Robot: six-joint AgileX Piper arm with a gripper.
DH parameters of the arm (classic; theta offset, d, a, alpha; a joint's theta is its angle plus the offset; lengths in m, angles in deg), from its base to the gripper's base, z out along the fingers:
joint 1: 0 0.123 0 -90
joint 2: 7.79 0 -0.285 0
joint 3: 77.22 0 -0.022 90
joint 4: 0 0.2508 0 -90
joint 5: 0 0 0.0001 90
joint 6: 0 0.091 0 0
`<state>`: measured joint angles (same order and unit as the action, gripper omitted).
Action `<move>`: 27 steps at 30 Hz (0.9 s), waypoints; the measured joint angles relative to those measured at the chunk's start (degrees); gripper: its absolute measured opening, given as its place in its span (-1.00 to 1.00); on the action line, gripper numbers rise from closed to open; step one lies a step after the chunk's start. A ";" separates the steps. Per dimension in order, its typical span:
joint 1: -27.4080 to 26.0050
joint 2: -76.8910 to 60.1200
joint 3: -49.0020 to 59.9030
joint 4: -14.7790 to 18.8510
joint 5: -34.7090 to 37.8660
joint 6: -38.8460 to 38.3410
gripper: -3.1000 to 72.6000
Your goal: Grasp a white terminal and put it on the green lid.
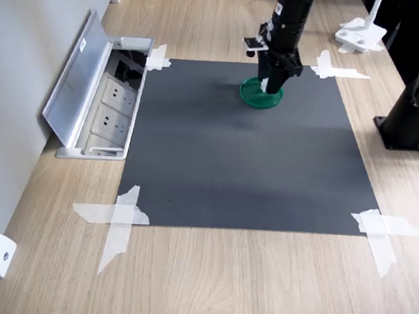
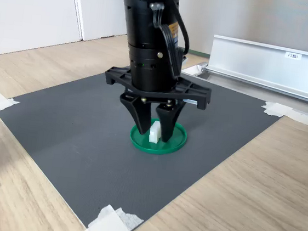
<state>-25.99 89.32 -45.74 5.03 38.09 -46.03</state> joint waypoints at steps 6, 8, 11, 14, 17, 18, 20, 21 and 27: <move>0.00 -2.96 0.00 0.00 0.08 0.79 0.81; 0.00 -5.27 0.00 0.00 0.50 0.80 0.82; 0.00 -9.88 0.00 0.00 1.49 0.74 0.77; 0.00 -14.94 0.00 0.17 2.20 -0.14 0.59; 0.00 -20.47 0.00 1.86 2.70 -0.86 0.23; 0.00 -22.51 0.00 3.05 3.32 -1.43 0.09; 0.00 -26.39 0.00 6.15 4.99 -3.24 -0.20; 0.00 -28.17 0.00 8.03 6.07 -4.41 -0.36; 0.00 -36.69 0.20 16.81 13.20 -8.25 -0.90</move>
<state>-25.99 52.63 -45.54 21.85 51.29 -54.28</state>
